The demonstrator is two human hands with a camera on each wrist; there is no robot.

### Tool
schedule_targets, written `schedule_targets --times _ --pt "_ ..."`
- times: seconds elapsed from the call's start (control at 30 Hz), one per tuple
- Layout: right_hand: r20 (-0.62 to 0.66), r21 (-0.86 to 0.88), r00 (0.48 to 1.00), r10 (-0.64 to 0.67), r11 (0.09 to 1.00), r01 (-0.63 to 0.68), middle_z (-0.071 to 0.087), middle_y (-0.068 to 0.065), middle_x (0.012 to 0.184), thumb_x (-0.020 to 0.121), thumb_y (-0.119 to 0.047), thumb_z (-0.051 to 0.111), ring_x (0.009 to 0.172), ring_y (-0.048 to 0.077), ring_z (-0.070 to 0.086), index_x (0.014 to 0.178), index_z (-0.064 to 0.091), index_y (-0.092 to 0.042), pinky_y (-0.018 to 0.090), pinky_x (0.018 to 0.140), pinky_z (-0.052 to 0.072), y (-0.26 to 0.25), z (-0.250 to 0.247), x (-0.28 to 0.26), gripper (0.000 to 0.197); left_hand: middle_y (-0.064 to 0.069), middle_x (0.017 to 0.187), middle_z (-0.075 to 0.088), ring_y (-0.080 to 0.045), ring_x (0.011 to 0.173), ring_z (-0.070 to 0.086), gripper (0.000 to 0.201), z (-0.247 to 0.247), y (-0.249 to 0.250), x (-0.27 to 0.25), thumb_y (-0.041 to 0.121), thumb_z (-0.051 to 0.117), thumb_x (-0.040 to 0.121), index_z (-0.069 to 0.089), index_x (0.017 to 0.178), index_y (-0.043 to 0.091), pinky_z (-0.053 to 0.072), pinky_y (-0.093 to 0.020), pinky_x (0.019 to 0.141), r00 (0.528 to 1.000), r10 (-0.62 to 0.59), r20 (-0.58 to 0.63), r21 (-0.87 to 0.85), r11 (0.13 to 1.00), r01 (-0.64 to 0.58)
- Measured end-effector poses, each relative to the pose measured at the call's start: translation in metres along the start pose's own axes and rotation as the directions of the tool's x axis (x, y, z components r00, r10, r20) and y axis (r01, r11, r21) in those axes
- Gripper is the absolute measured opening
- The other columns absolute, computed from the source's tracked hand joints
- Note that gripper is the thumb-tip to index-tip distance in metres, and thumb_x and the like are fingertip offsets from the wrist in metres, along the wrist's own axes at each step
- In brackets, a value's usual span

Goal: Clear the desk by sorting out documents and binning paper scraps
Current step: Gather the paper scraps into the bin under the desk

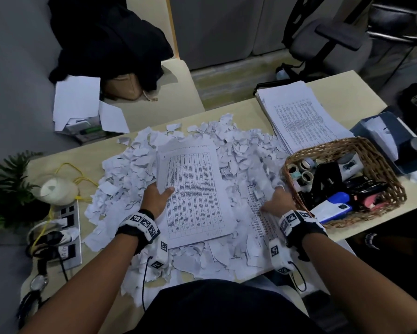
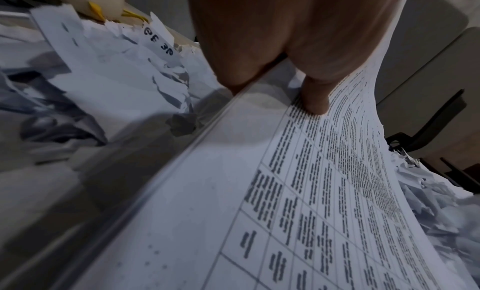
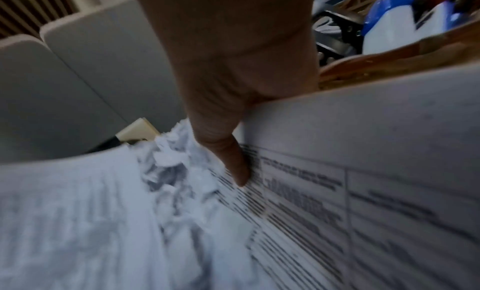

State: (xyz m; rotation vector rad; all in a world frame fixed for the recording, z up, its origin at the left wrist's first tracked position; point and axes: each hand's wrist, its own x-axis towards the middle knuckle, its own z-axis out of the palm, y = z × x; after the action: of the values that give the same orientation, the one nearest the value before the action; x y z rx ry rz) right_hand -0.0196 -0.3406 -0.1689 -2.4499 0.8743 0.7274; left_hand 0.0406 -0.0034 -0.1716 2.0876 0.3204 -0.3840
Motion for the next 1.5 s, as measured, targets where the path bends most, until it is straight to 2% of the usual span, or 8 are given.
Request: schedule_targets --times 0.4,0.53,0.7,0.93,1.13,1.27,1.4,1.5 --pt "-0.157 -0.268 0.895 -0.418 0.890 0.369 0.060 0.012 0.086 0.074 -0.005 0.062 0.075 0.031 0.062 0.093 0.054 -0.004 0.033 0.060 0.050 -0.074 -0.075 -0.032 0.020 -0.016 0.116 0.065 -0.030 0.105 0.062 0.040 -0.005 0.007 0.004 0.020 0.066 0.091 0.057 0.125 0.000 0.046 -0.031 0.088 0.999 -0.045 0.009 -0.030 0.999 0.046" --pt "-0.215 -0.342 0.841 -0.497 0.845 0.411 0.053 0.008 0.080 0.075 -0.005 0.059 0.069 0.028 0.054 0.095 0.055 -0.005 0.028 0.056 0.039 -0.092 -0.096 -0.049 0.021 -0.013 0.115 0.063 -0.025 0.104 0.059 0.042 -0.013 0.004 0.003 0.022 0.066 0.090 0.056 0.125 0.001 0.043 -0.031 0.091 0.994 -0.106 -0.015 -0.116 0.988 0.104" --pt "-0.269 -0.294 0.787 -0.556 0.825 0.482 0.064 0.012 0.092 0.074 -0.013 0.068 0.078 0.033 0.063 0.105 0.057 -0.010 0.041 0.068 0.057 -0.116 -0.130 -0.080 0.033 -0.002 0.124 0.053 -0.023 0.122 0.049 0.057 -0.021 -0.001 0.002 0.020 0.070 0.087 0.045 0.135 0.001 0.037 -0.040 0.104 0.980 -0.199 0.021 -0.295 0.935 0.197" --pt "-0.336 -0.032 0.689 -0.642 0.739 0.673 0.064 0.005 0.107 0.069 -0.023 0.083 0.094 0.023 0.057 0.119 0.059 -0.014 0.029 0.070 0.043 -0.152 -0.161 -0.123 0.056 -0.007 0.117 0.062 -0.021 0.102 0.056 0.037 -0.025 -0.002 -0.005 0.008 0.067 0.089 0.055 0.124 0.008 0.039 -0.034 0.099 0.976 -0.206 0.071 -0.397 0.892 0.217" --pt "-0.176 0.490 0.777 -0.604 0.631 0.601 0.070 0.002 0.107 0.071 -0.015 0.086 0.085 0.011 0.070 0.117 0.057 -0.014 0.029 0.068 0.060 -0.155 -0.099 -0.075 0.054 0.000 0.105 0.062 -0.019 0.099 0.060 0.028 -0.026 0.005 -0.012 0.006 0.066 0.089 0.057 0.116 0.006 0.043 -0.028 0.089 0.974 -0.214 0.074 -0.479 0.849 0.223" --pt "-0.095 0.482 0.844 -0.528 0.717 0.503 0.068 0.010 0.112 0.077 -0.015 0.081 0.093 0.022 0.068 0.122 0.054 -0.010 0.038 0.079 0.059 -0.141 -0.032 -0.032 0.052 -0.011 0.114 0.065 -0.024 0.099 0.065 0.028 -0.023 0.003 -0.014 0.002 0.061 0.091 0.060 0.118 0.000 0.048 -0.029 0.086 0.962 -0.267 0.059 -0.547 0.797 0.255" --pt "-0.081 0.355 0.897 -0.434 0.829 0.433 0.065 0.015 0.111 0.082 -0.020 0.076 0.098 0.030 0.064 0.115 0.051 -0.006 0.037 0.082 0.053 -0.131 0.016 -0.011 0.044 0.004 0.140 0.045 -0.020 0.136 0.036 0.077 -0.023 -0.007 -0.018 0.068 0.054 0.084 0.041 0.145 0.023 0.029 -0.047 0.113 0.912 -0.359 0.200 -0.685 0.614 0.392" --pt "-0.052 0.264 0.897 -0.439 0.860 0.436 0.062 0.017 0.119 0.087 -0.020 0.072 0.107 0.033 0.059 0.122 0.048 -0.001 0.026 0.079 0.041 -0.133 0.031 -0.007 0.046 0.007 0.138 0.048 -0.015 0.129 0.044 0.083 -0.024 -0.011 -0.019 0.067 0.068 0.073 0.051 0.138 0.018 0.028 -0.045 0.112 0.932 -0.311 0.185 -0.698 0.626 0.348"
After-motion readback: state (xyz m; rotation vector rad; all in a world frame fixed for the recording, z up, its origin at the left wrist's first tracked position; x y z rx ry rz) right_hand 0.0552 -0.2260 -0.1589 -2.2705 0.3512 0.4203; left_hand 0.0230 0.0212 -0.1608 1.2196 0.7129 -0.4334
